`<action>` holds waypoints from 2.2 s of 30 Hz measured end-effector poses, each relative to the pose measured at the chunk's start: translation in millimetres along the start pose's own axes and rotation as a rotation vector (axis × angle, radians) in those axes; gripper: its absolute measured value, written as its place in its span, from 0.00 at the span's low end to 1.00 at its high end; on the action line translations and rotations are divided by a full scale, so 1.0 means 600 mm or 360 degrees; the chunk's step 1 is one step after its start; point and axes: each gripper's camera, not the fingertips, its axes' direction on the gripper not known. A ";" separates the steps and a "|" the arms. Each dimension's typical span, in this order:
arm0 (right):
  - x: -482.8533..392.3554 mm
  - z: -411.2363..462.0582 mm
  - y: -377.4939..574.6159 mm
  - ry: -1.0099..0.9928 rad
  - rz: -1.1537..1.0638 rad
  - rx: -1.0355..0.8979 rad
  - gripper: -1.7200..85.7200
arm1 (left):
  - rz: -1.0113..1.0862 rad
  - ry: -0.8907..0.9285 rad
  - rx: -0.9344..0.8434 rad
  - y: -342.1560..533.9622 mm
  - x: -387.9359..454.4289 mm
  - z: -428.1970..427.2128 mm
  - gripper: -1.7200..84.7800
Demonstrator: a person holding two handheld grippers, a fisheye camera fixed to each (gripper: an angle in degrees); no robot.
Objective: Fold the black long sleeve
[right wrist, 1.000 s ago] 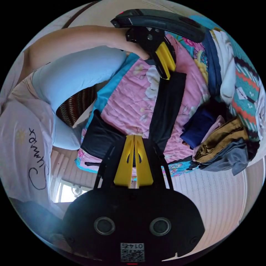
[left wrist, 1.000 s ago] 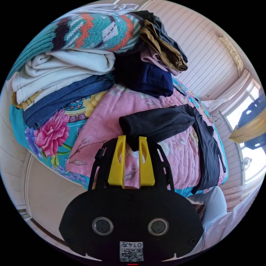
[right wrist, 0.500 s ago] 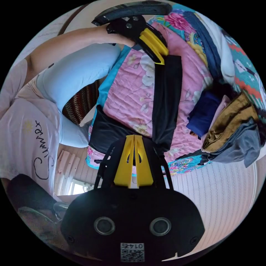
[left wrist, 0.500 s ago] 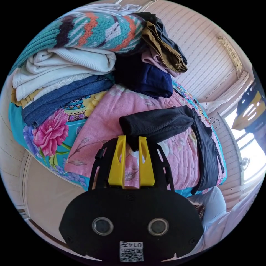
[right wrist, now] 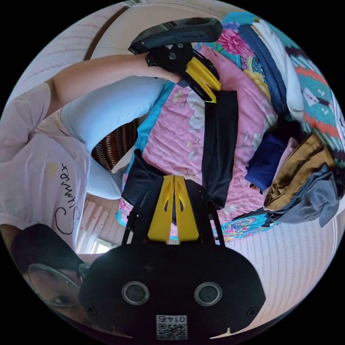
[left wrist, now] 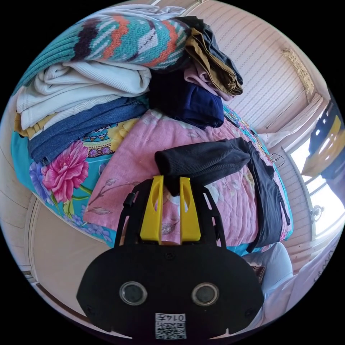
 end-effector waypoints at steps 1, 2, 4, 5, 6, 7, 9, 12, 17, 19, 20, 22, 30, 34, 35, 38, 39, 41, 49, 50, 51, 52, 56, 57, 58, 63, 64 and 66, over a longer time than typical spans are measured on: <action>0.000 -0.004 0.002 0.0022 0.0014 0.0038 0.01 | -0.0006 0.0000 0.0007 0.001 -0.001 0.001 0.11; 0.001 -0.006 0.002 0.0088 0.0045 0.0119 0.02 | -0.0018 0.0002 0.0020 0.003 -0.002 0.003 0.11; 0.018 0.008 -0.005 0.0176 0.0119 0.0197 0.02 | -0.0042 0.0013 0.0034 0.007 -0.004 0.005 0.12; 0.040 0.023 -0.011 0.0189 0.0172 0.0254 0.02 | -0.0058 0.0016 0.0040 0.012 -0.006 0.007 0.12; 0.070 0.040 -0.013 0.0155 0.0253 0.0327 0.02 | -0.0071 0.0019 0.0047 0.017 -0.008 0.011 0.12; 0.087 0.049 -0.013 0.0119 0.0300 0.0352 0.02 | -0.0076 0.0017 0.0048 0.021 -0.008 0.013 0.13; 0.150 0.076 -0.001 -0.0129 0.0416 0.0549 0.03 | -0.0061 -0.0030 0.0036 0.033 -0.009 0.033 0.12; 0.208 0.098 0.032 -0.0489 0.0543 0.0868 0.07 | -0.0016 -0.0076 0.0023 0.042 -0.009 0.057 0.08; 0.218 0.106 0.086 -0.0594 0.0618 0.1053 0.10 | 0.0054 0.0029 0.0012 0.065 -0.008 0.057 0.01; 0.211 0.100 0.112 -0.0593 0.0588 0.1095 0.10 | 0.0090 0.0033 -0.0045 0.083 -0.005 0.070 0.01; 0.207 0.095 0.131 -0.0588 0.0573 0.1146 0.12 | 0.0110 0.0007 -0.0118 0.097 -0.005 0.088 0.01; 0.204 0.090 0.160 -0.0568 0.0583 0.1183 0.14 | 0.0105 -0.0011 -0.0130 0.120 -0.009 0.109 0.02; 0.188 0.086 0.246 -0.0511 0.0534 0.1089 0.09 | 0.0100 -0.0048 -0.0033 0.163 0.001 0.142 0.10; 0.191 0.084 0.309 -0.0583 0.0548 0.1165 0.04 | 0.0096 -0.0023 -0.0098 0.174 -0.002 0.204 0.06; 0.192 0.078 0.341 -0.0589 0.0564 0.1219 0.03 | 0.0093 -0.0037 -0.0109 0.184 -0.001 0.219 0.04; 0.196 0.063 0.425 -0.0622 0.0599 0.1363 0.03 | 0.0138 -0.0067 -0.0084 0.215 0.003 0.244 0.01; 0.198 0.058 0.460 -0.0650 0.0610 0.1421 0.02 | 0.0123 -0.0052 -0.0066 0.227 0.001 0.250 0.01; 0.195 0.051 0.522 -0.0665 0.0640 0.1527 0.02 | 0.0114 -0.0041 -0.0016 0.242 0.004 0.252 0.01; 0.104 0.135 0.933 -0.0775 0.1087 0.2185 0.02 | 0.0472 0.0344 0.0269 0.285 0.125 0.257 0.01; 0.075 0.166 1.008 -0.0793 0.1202 0.2275 0.02 | 0.0570 0.0420 0.0278 0.293 0.164 0.274 0.01; 0.042 0.199 1.083 -0.0813 0.1334 0.2344 0.02 | 0.0658 0.0506 0.0264 0.303 0.208 0.296 0.01; 0.024 0.216 1.120 -0.0824 0.1401 0.2374 0.02 | 0.0692 0.0552 0.0247 0.308 0.230 0.309 0.01; -0.124 0.310 1.359 -0.0815 0.1823 0.2496 0.02 | 0.0965 0.0896 0.0169 0.361 0.405 0.386 0.01; -0.168 0.328 1.418 -0.0799 0.1920 0.2500 0.02 | 0.1055 0.0972 0.0152 0.382 0.456 0.404 0.01; -0.191 0.335 1.445 -0.0786 0.1968 0.2498 0.02 | 0.1093 0.1009 0.0140 0.394 0.479 0.414 0.01; -0.360 0.417 1.618 -0.0772 0.2354 0.2314 0.02 | 0.1354 0.1176 -0.0063 0.527 0.650 0.532 0.01; -0.374 0.432 1.630 -0.0797 0.2400 0.2277 0.02 | 0.1361 0.1189 -0.0104 0.543 0.663 0.552 0.01; -0.417 0.502 1.665 -0.0964 0.2545 0.2218 0.02 | 0.1366 0.1225 -0.0226 0.612 0.705 0.633 0.01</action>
